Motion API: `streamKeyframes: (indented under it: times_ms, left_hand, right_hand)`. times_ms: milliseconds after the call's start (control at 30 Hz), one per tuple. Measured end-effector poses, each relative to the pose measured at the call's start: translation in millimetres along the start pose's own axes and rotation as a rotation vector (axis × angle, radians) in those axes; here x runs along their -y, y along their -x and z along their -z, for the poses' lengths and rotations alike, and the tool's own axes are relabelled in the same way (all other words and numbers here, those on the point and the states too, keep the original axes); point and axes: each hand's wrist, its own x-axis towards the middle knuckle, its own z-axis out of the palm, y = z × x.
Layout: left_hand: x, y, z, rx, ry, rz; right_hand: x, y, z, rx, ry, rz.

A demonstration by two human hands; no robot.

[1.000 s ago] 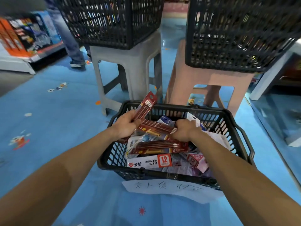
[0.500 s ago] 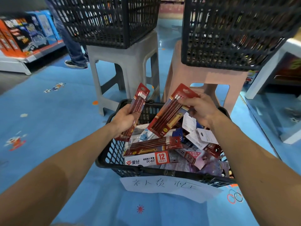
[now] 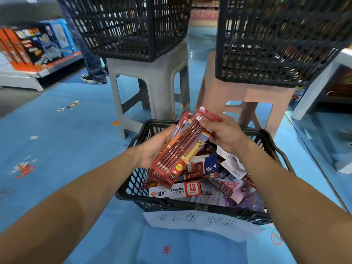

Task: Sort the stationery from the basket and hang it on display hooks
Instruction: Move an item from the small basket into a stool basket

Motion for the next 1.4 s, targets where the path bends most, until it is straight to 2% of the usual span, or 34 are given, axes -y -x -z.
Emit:
streamKeyframes:
  times_ms: [67, 233, 267, 333, 400, 500, 600, 767, 833, 967, 1000, 1100, 1400]
  left_hand:
    - [3.0, -1.3, -1.6, 0.026, -0.051, 0.006]
    - [10.8, -8.7, -1.9, -0.128, -0.139, -0.065]
    - [11.5, -9.2, -1.0, -0.155, -0.128, -0.08]
    - [12.7, -10.9, 2.6, -0.224, -0.09, -0.114]
    - [14.4, -13.7, 8.3, -0.312, -0.04, -0.148]
    - [17.8, -16.8, 17.4, -0.426, -0.035, -0.189]
    - [23.0, -17.4, 25.3, -0.468, -0.06, -0.199]
    - [27.3, -11.6, 28.5, -0.476, -0.131, -0.228]
    - [28.2, -10.1, 31.3, -0.496, -0.154, -0.24]
    - [29.2, -9.2, 36.8, -0.53, -0.148, -0.265]
    - [28.7, -8.3, 36.5, -0.526, -0.146, -0.269]
    - [28.1, -6.3, 34.2, -0.493, -0.121, -0.257]
    - [25.4, -1.1, 22.0, -0.326, -0.046, -0.217]
  right_hand:
    - [-3.4, -2.6, -6.3, -0.008, 0.023, 0.004]
    - [-20.8, -9.8, -17.1, -0.046, 0.203, -0.01]
    - [-23.4, -11.3, -15.9, -0.084, 0.322, 0.0]
    - [-26.6, -11.8, -9.0, -0.153, 0.83, 0.028]
    - [-28.4, -2.6, -3.9, -0.075, 1.198, -0.075]
    - [-32.8, 14.9, -8.7, 0.131, 1.307, -0.307]
    - [-42.2, 12.2, -17.6, 0.122, 1.381, -0.328]
    - [-59.0, 6.3, -25.7, 0.029, 1.205, -0.36]
    - [-58.0, 1.0, -25.5, 0.029, 0.978, -0.289]
    - [-35.6, -1.3, -20.6, 0.0, 0.349, -0.163]
    - [-29.1, 0.6, -18.5, -0.002, 0.266, -0.103]
    - [-15.5, 3.5, -11.3, -0.041, 0.166, 0.046]
    - [-4.1, -4.2, -2.7, -0.059, -0.114, 0.131]
